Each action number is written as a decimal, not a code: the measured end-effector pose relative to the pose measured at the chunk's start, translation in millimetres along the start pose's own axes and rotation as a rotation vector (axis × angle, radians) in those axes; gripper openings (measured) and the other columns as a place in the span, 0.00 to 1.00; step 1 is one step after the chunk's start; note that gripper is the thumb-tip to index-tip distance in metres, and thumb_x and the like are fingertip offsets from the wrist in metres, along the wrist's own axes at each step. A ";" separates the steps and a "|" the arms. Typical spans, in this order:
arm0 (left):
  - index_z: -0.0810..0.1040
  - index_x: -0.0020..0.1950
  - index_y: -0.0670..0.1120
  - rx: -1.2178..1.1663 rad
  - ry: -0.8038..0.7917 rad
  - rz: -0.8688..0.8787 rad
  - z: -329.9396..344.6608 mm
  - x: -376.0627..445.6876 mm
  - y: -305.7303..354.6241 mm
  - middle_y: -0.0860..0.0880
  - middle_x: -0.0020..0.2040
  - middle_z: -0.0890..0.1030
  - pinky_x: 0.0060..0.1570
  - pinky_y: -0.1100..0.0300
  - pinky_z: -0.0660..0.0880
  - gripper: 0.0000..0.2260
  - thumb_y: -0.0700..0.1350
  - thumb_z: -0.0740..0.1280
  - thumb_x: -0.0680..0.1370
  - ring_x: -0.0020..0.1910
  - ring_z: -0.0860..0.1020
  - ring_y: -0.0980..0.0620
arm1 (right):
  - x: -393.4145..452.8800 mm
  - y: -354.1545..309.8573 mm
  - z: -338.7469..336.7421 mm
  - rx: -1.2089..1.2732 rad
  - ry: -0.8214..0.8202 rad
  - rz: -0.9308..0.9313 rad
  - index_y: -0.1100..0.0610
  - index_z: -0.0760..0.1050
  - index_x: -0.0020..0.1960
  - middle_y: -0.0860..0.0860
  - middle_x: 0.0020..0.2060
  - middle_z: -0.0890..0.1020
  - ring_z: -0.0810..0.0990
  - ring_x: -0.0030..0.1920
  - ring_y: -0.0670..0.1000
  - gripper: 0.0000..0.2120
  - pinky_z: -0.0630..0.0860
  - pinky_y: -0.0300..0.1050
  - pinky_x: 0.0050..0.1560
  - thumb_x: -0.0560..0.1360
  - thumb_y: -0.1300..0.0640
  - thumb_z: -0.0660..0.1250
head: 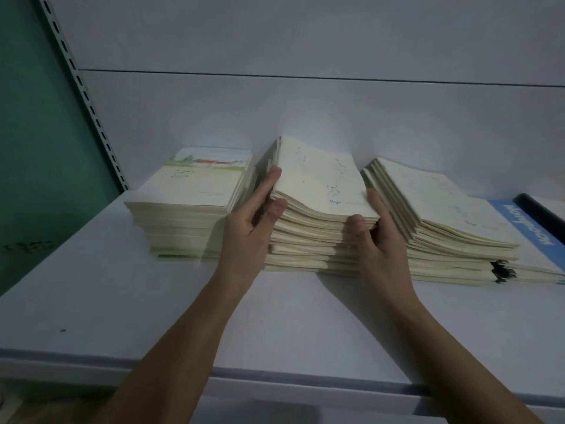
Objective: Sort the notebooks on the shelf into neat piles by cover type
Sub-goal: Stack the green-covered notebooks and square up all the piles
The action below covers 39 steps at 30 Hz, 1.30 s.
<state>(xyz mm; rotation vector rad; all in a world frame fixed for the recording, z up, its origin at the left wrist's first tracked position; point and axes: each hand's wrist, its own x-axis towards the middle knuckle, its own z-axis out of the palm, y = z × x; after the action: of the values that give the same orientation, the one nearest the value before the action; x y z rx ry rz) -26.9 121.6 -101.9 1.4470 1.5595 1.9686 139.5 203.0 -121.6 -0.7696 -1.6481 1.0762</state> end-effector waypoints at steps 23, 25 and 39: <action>0.61 0.78 0.48 -0.025 -0.063 -0.184 -0.2 -6.0 -3.3 0.53 0.71 0.73 0.63 0.65 0.73 0.36 0.54 0.68 0.73 0.66 0.73 0.61 | -5.5 4.3 -4.9 -0.052 -0.115 0.008 0.48 0.64 0.70 0.38 0.56 0.79 0.77 0.57 0.36 0.22 0.73 0.31 0.55 0.78 0.45 0.62; 0.63 0.77 0.45 -0.003 -0.089 -0.195 -1.9 -6.5 -6.1 0.49 0.68 0.76 0.64 0.56 0.74 0.36 0.51 0.71 0.72 0.65 0.76 0.55 | -6.9 6.1 -5.4 -0.065 -0.130 0.001 0.50 0.68 0.67 0.37 0.56 0.79 0.76 0.56 0.35 0.18 0.71 0.27 0.52 0.78 0.50 0.65; 0.70 0.72 0.41 -0.008 0.086 -0.216 3.1 -7.9 -5.7 0.48 0.63 0.81 0.63 0.55 0.75 0.33 0.46 0.75 0.69 0.61 0.79 0.54 | -4.9 5.0 -3.5 -0.053 -0.085 0.052 0.53 0.69 0.63 0.43 0.51 0.82 0.80 0.51 0.39 0.16 0.75 0.38 0.51 0.77 0.49 0.66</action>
<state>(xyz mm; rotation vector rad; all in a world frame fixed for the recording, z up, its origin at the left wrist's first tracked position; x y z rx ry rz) -22.7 120.3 -111.2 1.1494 1.6647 1.9298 144.4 201.8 -127.6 -0.8146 -1.7424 1.1185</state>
